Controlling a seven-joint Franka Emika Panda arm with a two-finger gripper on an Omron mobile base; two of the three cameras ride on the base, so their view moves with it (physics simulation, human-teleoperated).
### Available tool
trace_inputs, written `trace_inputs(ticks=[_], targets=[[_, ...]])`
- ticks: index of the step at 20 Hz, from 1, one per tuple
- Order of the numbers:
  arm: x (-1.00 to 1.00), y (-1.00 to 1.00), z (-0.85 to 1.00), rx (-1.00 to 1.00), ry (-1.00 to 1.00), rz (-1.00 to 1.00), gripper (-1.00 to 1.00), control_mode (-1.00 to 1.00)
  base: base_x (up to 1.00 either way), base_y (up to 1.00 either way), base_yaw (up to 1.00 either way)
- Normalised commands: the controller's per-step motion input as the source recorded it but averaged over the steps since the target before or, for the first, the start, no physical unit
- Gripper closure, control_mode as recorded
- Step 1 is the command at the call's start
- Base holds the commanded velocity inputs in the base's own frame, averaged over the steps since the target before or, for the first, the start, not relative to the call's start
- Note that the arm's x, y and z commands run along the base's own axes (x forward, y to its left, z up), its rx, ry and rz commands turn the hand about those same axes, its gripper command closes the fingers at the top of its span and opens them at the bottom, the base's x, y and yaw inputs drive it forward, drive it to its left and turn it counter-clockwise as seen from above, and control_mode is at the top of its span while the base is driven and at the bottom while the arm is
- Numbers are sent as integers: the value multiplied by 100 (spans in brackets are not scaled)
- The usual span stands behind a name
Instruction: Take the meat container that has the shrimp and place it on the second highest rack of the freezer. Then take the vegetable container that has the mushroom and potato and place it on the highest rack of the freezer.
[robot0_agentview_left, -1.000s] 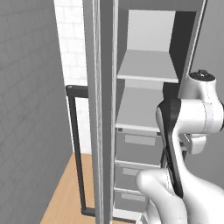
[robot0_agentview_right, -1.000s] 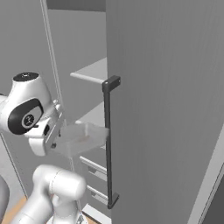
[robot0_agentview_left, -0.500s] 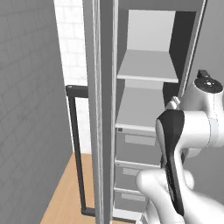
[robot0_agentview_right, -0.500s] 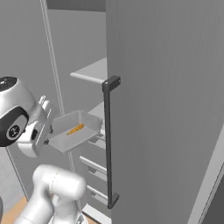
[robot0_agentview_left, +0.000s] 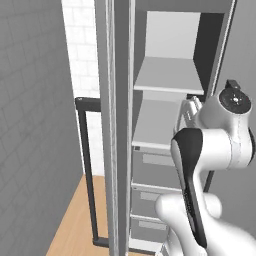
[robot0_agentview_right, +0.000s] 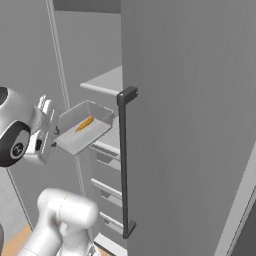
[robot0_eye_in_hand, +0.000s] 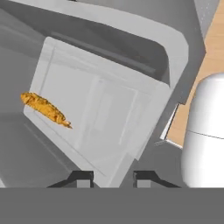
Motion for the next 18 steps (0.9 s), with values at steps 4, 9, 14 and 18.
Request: trace_inputs(ticks=[4,9,14,18], targets=[[79,7,39,0,-8,0,100,-100,0,0,0],[88,1,30,0,-8,0,100,-100,0,0,0],[58,-2,26,0,-8,0,100,-100,0,0,0],[41,-1,9,0,-14,0,100,-100,0,0,0]])
